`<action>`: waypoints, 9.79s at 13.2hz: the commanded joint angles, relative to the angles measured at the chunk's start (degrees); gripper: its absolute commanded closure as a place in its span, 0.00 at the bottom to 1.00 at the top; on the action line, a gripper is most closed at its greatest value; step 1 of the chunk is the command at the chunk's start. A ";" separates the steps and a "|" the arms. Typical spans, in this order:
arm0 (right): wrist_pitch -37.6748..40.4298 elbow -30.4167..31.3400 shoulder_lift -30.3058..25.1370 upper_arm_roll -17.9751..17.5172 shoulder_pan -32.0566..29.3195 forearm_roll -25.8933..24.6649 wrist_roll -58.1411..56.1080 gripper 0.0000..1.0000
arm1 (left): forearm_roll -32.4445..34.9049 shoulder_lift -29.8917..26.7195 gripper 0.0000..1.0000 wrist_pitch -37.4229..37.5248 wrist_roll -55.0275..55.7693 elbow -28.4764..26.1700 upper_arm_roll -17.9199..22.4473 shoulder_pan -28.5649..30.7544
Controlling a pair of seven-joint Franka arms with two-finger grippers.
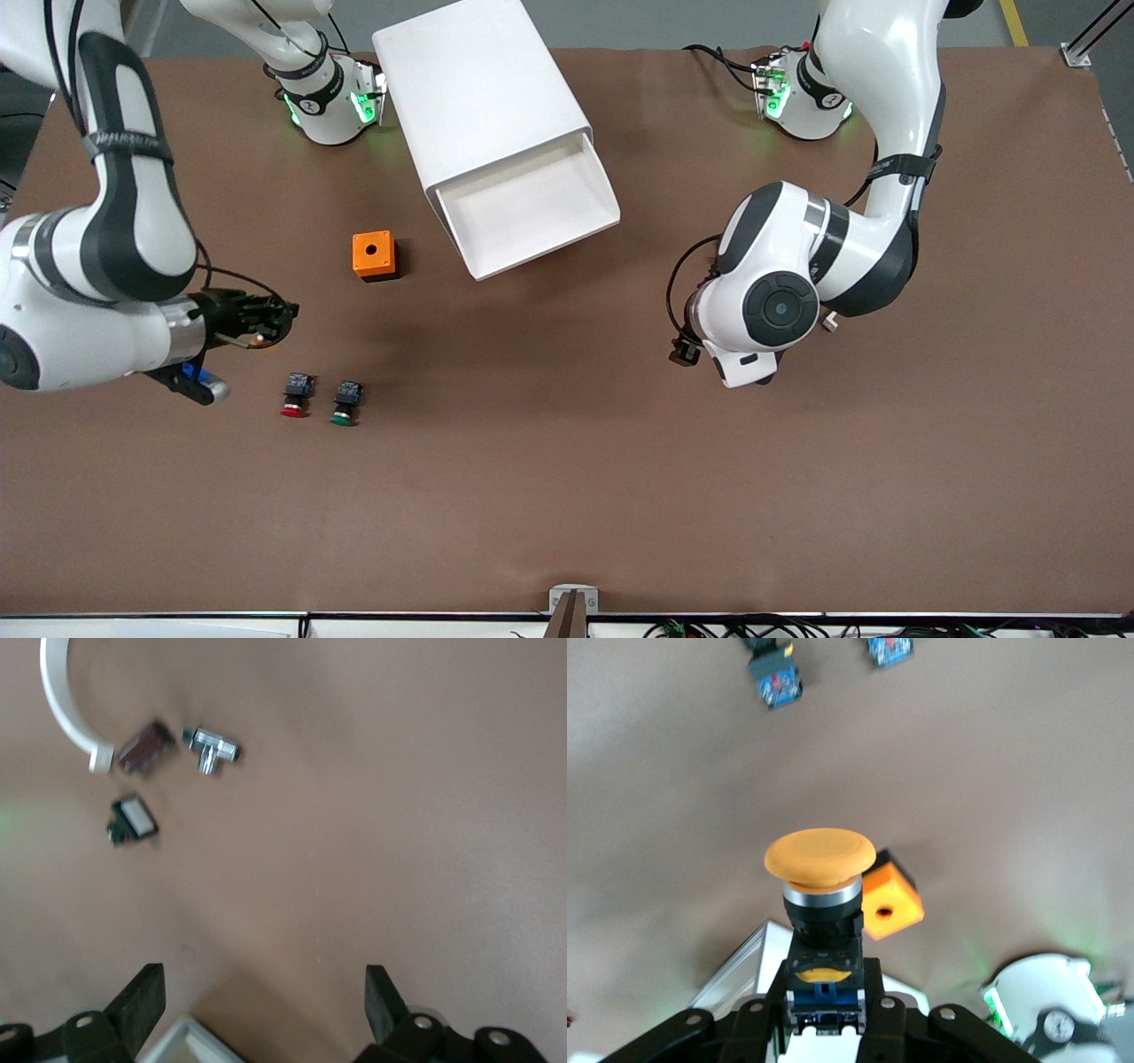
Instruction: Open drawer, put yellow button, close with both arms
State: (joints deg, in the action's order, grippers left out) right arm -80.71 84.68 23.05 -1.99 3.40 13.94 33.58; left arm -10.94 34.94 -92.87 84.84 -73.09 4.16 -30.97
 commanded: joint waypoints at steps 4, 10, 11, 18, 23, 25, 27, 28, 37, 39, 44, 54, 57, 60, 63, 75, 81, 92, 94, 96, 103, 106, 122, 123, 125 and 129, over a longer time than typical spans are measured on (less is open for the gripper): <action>0.20 4.61 -9.60 0.41 8.88 5.13 27.37 0.99 | 3.29 -1.46 0.00 -2.67 -14.69 -0.48 0.15 0.90; -14.35 13.20 -14.78 0.41 21.35 9.88 50.68 0.99 | 3.91 -1.46 0.00 -2.67 -33.32 -0.48 0.94 4.41; -17.09 14.71 -15.14 0.41 23.47 9.88 53.92 0.99 | 4.08 -1.54 0.00 -2.67 -35.43 -0.48 1.03 5.03; -35.03 22.01 -15.06 0.50 36.31 9.35 69.32 0.99 | 6.01 -4.00 0.00 -2.67 -49.83 -0.65 0.85 6.80; -41.54 22.54 -13.48 0.50 38.17 8.30 71.27 0.95 | 6.37 -5.06 0.00 -2.23 -51.80 -2.14 -0.55 6.09; -43.91 22.81 -12.42 0.50 39.13 7.51 71.62 0.95 | 6.28 -4.53 0.00 -2.32 -51.62 -2.23 -1.17 5.92; -45.59 22.90 -11.37 0.50 39.22 7.07 72.15 0.93 | 5.50 -3.40 0.00 -2.76 -51.27 -2.15 -1.69 5.83; -45.77 22.90 -11.28 0.50 39.49 7.07 72.15 0.91 | 5.14 -3.30 0.00 -2.93 -51.01 -2.06 -2.31 5.83; -43.85 20.01 -11.89 1.37 37.83 3.65 71.72 0.07 | 4.00 -1.02 0.00 -7.58 -48.56 -1.97 -3.19 0.56; -37.28 16.76 -12.42 1.99 34.50 -1.26 66.56 0.02 | 1.39 -0.41 0.00 -7.77 -45.74 -1.88 -3.71 -0.58; -20.57 12.71 -15.14 2.17 21.23 -2.07 38.72 0.01 | -4.26 0.39 0.00 -8.82 -35.21 -1.88 -3.63 -7.16; -10.88 10.33 -16.20 2.26 -0.23 -7.84 -15.28 0.00 | -4.88 0.83 0.00 -8.21 -16.65 -2.41 -4.16 -20.09; -10.01 9.10 -19.87 2.34 -0.33 -12.26 -17.39 0.00 | -5.14 1.18 0.00 -8.21 -13.84 -3.02 -4.33 -23.52; -7.63 10.14 -24.53 2.26 -1.81 -13.24 -21.36 0.00 | -7.68 1.27 0.00 -8.21 -12.68 -3.03 -4.33 -24.58; -7.19 10.68 -26.83 2.08 -1.82 -13.24 -22.59 0.00 | -13.02 2.23 0.00 -8.82 -12.51 -2.76 -4.25 -24.58; -8.68 9.89 -25.95 2.26 -3.05 -12.44 -21.89 0.00 | -9.72 -0.04 0.00 -8.74 -12.95 -2.50 -0.65 -20.99; -10.08 9.98 -25.60 2.08 -3.58 -12.53 -22.50 0.00 | 6.06 -6.37 0.00 -8.56 -13.56 -2.41 0.06 -13.16; -11.14 9.89 -25.78 -1.17 -6.13 -12.88 -22.60 0.00 | 15.96 -11.56 0.00 -7.95 -23.41 -2.50 -0.64 -3.05; -11.14 9.89 -25.78 -1.17 -6.13 -12.97 -22.60 0.00 | 14.11 -11.13 0.00 -5.33 -22.79 -2.76 -0.47 -3.49; -11.14 9.89 -25.78 -1.26 -6.04 -12.97 -22.60 0.00 | 13.93 -10.95 0.00 -4.78 -23.14 -2.85 -0.47 -2.96; -11.05 9.89 -25.78 -1.26 -6.13 -12.88 -22.60 0.00 | 14.02 -13.66 0.00 -4.69 -28.84 -2.41 -0.12 1.69; -11.05 9.89 -25.78 -1.26 -6.13 -12.88 -22.60 0.00 | 13.84 -19.28 0.00 -2.16 -36.04 -2.50 -0.38 7.13; -11.23 9.98 -25.87 -1.35 -5.95 -12.88 -22.60 0.00 | 10.42 -39.05 0.00 12.63 -75.26 -12.93 -2.04 26.30; -11.49 9.98 -25.87 -1.35 -5.95 -12.88 -22.60 0.00 | 10.41 -40.90 0.00 11.14 -75.44 -15.65 -4.66 28.48; -11.49 9.98 -25.87 -1.43 -5.86 -12.80 -22.51 0.00 | 10.41 -44.33 0.00 9.55 -75.44 -20.24 -7.84 30.35; -11.49 9.89 -25.87 -1.61 -5.86 -12.80 -22.51 0.00 | 10.41 -45.75 0.00 9.98 -75.53 -22.18 -9.87 31.14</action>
State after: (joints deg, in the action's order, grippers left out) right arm -92.10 94.70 -2.48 -2.64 -1.46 1.78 11.69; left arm 0.11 -8.79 -81.48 10.19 -92.44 -4.35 -1.68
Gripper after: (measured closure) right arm 0.000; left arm 0.000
